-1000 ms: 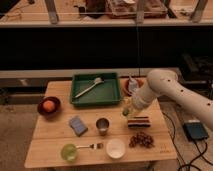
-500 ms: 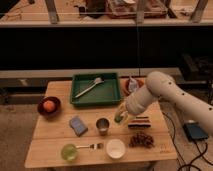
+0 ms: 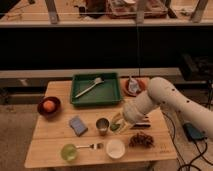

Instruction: Place pepper in paper cup

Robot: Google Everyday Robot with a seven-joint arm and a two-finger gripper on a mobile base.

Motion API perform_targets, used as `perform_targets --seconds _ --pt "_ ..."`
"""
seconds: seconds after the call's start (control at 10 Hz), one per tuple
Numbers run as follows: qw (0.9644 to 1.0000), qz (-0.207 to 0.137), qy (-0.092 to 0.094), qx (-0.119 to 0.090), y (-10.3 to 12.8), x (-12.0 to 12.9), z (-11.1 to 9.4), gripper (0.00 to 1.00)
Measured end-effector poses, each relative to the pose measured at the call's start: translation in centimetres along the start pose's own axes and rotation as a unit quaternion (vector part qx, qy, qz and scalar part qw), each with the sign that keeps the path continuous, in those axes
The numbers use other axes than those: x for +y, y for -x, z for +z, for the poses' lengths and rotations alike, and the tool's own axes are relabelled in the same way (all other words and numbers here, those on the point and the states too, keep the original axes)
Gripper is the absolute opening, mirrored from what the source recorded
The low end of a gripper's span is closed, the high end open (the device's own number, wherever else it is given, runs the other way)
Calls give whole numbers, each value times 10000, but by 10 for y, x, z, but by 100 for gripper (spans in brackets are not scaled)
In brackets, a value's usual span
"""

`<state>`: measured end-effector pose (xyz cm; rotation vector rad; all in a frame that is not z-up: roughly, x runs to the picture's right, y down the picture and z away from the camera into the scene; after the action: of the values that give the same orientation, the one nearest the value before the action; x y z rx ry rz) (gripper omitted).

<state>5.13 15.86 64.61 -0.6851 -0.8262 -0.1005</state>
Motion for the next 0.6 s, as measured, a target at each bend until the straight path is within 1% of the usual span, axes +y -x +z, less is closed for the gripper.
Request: perform_targets --seconds 0.1,0.2,0.3,0.4,0.5,0.6 --pt "10000 -16 45 -73 0 1 1 0" --pt "9994 -51 289 -167 3 5 7 0" --pt "9980 -82 585 -230 13 10 17 0" --pt "9963 -67 812 -264 22 20 26 0" --pt "9945 -49 1003 -280 30 33 34 0" --pt "9928 -13 1164 -284 41 52 39 0"
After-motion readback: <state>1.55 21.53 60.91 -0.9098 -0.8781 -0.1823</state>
